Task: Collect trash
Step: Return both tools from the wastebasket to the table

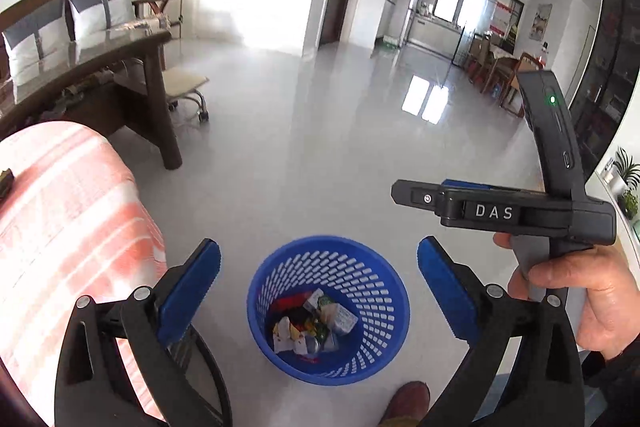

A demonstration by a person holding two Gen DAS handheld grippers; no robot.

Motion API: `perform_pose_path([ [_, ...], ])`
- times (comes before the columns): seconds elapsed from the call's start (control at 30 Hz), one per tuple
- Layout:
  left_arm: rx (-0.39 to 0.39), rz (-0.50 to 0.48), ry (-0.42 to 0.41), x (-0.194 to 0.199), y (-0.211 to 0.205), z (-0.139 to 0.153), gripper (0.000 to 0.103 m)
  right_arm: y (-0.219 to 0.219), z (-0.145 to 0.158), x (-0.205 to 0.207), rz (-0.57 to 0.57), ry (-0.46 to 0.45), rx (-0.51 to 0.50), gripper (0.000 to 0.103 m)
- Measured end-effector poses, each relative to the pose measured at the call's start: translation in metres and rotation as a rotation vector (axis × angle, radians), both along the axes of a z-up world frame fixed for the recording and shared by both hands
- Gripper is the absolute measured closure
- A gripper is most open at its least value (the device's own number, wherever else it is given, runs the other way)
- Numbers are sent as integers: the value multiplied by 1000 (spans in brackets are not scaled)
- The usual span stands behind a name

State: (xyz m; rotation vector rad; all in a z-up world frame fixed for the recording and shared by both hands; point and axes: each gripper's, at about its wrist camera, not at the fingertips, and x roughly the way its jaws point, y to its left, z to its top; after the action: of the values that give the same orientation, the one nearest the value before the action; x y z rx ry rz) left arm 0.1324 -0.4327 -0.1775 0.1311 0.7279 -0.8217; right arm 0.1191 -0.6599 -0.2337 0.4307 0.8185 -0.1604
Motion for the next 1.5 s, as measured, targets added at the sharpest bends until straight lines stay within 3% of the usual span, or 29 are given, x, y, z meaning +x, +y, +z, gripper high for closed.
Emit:
perform_pose_path([
  [0.07,-39,-5,29,0,16,7,5,10,8,-5,2,-51,-18,4],
  [0.17,-67,20,86,2,41,14,5,32,16,-7,32,-83,-111,5],
  [0.3,46,108,135,3,74,18,5,62,23,-5,75,-96,-241,5],
  [0.4,77,152,165,4,113,17,5,81,25,-3,115,-120,-297,5],
  [0.53,158,221,140,7,170,11,5,117,24,4,198,-131,-350,5],
  [0.63,203,286,126,9,220,5,5,156,30,6,274,-150,-325,5],
  [0.77,220,378,135,17,284,1,5,222,32,9,406,-124,-196,5],
  [0.97,230,466,144,27,350,-5,5,314,25,26,547,-41,-231,5],
  [1.23,278,437,145,47,378,-18,5,370,13,78,541,47,-163,5],
  [1.5,239,377,135,86,393,-18,5,391,1,87,543,79,-287,5],
])
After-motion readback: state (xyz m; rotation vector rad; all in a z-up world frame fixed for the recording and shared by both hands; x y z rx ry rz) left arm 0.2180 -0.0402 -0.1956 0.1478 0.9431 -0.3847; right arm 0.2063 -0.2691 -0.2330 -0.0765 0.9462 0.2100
